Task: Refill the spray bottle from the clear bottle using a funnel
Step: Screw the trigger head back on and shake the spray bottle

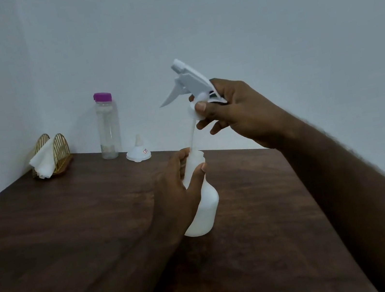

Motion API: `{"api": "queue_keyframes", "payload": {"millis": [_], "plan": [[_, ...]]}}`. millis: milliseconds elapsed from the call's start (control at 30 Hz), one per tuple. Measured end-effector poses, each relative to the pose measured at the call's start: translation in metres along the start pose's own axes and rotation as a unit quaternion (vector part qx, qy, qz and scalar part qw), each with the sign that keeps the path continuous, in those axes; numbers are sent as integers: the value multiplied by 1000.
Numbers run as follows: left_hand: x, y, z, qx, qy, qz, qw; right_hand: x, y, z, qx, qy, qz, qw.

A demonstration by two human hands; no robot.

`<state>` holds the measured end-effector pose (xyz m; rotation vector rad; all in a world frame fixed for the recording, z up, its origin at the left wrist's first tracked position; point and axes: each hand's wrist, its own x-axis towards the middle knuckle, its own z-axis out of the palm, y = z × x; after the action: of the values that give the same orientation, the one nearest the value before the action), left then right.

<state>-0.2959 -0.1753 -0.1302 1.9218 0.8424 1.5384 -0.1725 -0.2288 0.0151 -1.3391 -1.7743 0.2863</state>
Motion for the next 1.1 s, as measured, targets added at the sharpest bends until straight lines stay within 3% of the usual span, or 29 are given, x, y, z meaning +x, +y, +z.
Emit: {"api": "queue_keyframes", "payload": {"millis": [267, 433, 633, 900, 1100], "plan": [[0, 2, -2, -15, 3, 9, 1000, -20, 18, 17, -93, 32, 35, 995], [-1, 1, -2, -45, 6, 2, 999, -24, 27, 32, -108, 11, 51, 993], [0, 1, 1, -113, 21, -65, 991, -25, 30, 43, -113, 32, 62, 991], [-9, 12, 3, -106, 54, -75, 990, -34, 32, 53, -34, 83, 84, 992], [-6, 4, -3, -112, 0, -60, 992, -36, 28, 54, 7, 97, 105, 990]]}}
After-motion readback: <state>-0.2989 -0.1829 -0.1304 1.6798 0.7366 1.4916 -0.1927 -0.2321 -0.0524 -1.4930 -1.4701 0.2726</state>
